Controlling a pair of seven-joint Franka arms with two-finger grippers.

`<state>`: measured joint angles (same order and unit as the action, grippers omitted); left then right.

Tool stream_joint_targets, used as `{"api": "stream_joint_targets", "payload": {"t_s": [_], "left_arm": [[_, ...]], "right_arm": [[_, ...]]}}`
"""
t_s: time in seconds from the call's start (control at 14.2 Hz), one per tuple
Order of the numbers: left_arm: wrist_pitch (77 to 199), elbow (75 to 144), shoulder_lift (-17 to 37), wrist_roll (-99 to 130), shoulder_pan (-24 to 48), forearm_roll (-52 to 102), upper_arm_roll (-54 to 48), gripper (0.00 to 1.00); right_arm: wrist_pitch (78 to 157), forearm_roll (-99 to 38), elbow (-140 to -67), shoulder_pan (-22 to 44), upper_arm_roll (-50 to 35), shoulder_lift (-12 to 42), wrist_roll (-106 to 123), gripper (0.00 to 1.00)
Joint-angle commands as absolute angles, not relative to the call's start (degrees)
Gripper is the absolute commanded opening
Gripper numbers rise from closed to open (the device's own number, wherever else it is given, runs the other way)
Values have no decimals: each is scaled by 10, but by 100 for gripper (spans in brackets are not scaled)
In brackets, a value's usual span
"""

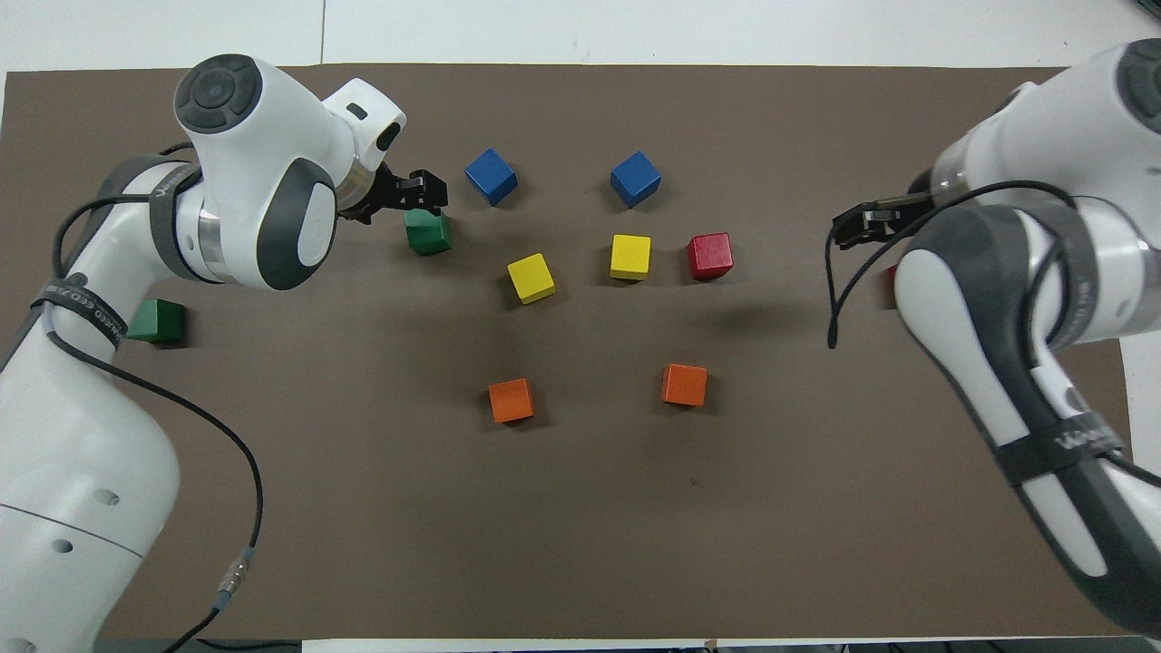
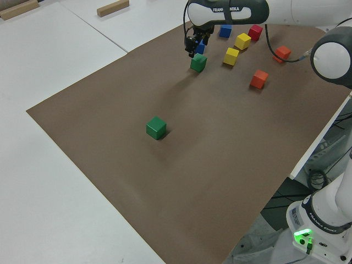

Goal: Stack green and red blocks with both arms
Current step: 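Grasp second green block with the left gripper while the right gripper reaches red, then stack green onto green with the left gripper while the right gripper lifts red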

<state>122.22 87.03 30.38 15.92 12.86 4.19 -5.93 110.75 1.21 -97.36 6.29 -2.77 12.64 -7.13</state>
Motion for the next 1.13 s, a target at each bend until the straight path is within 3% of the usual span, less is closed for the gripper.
{"api": "stream_joint_targets", "payload": {"t_s": [0.0,0.56,0.63,0.77,0.99,1.06], "left_arm": [[1236,851,327,163,145,45,-48,100],[1263,861,348,166,156,-8,-47,100],[1263,867,347,166,155,-9,-46,100],[1272,875,347,180,155,-9,-47,100],[1292,895,344,206,158,-10,-47,100],[1290,894,344,211,158,-10,-47,85]], "right_arm": [[1135,23,-955,98,-28,158,-138,100],[1226,21,-955,144,-28,214,-161,99],[1231,20,-955,144,-28,221,-161,97],[1234,18,-954,144,-28,231,-161,83],[1251,17,-949,147,-28,241,-161,78],[1261,16,-947,148,-28,243,-161,77]]}}
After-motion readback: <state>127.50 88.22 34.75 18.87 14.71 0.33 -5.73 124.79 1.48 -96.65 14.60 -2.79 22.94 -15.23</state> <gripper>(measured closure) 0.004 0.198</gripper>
